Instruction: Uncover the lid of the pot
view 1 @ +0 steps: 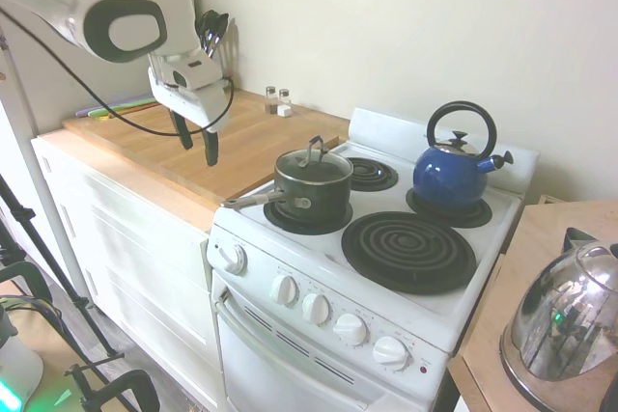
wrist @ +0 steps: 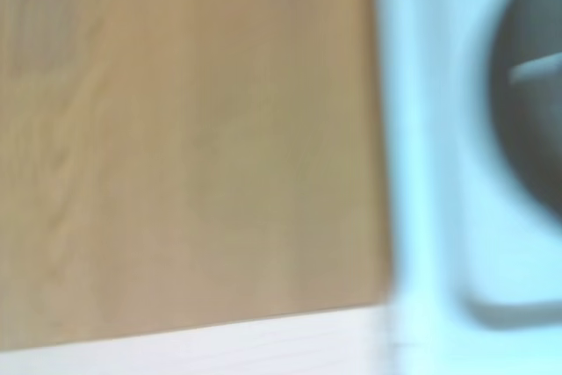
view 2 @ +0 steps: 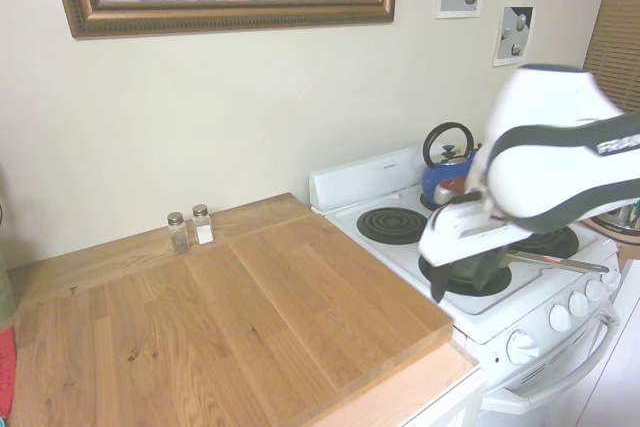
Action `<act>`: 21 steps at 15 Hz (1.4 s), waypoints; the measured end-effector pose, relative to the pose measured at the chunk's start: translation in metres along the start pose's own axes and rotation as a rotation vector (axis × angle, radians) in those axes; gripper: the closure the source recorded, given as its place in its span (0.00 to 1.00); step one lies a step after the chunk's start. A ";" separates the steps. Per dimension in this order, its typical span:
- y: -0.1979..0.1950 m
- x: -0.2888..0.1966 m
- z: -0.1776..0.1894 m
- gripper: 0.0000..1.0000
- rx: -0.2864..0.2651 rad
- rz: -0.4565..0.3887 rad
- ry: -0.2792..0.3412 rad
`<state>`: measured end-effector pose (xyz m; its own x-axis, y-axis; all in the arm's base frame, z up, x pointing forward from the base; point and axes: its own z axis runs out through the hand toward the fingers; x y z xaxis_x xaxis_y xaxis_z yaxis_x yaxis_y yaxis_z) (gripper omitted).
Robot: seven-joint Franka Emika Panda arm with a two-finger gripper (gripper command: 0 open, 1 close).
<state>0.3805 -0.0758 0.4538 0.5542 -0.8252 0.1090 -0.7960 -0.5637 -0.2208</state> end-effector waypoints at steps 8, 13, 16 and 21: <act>-0.004 0.136 -0.016 1.00 0.051 0.043 0.093; -0.015 0.198 0.022 1.00 -0.003 0.017 0.072; -0.011 0.203 0.019 1.00 -0.001 0.003 0.066; -0.011 0.205 0.020 1.00 -0.005 -0.030 0.064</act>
<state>0.5080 -0.2377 0.4593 0.5613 -0.8084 0.1775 -0.7805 -0.5883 -0.2114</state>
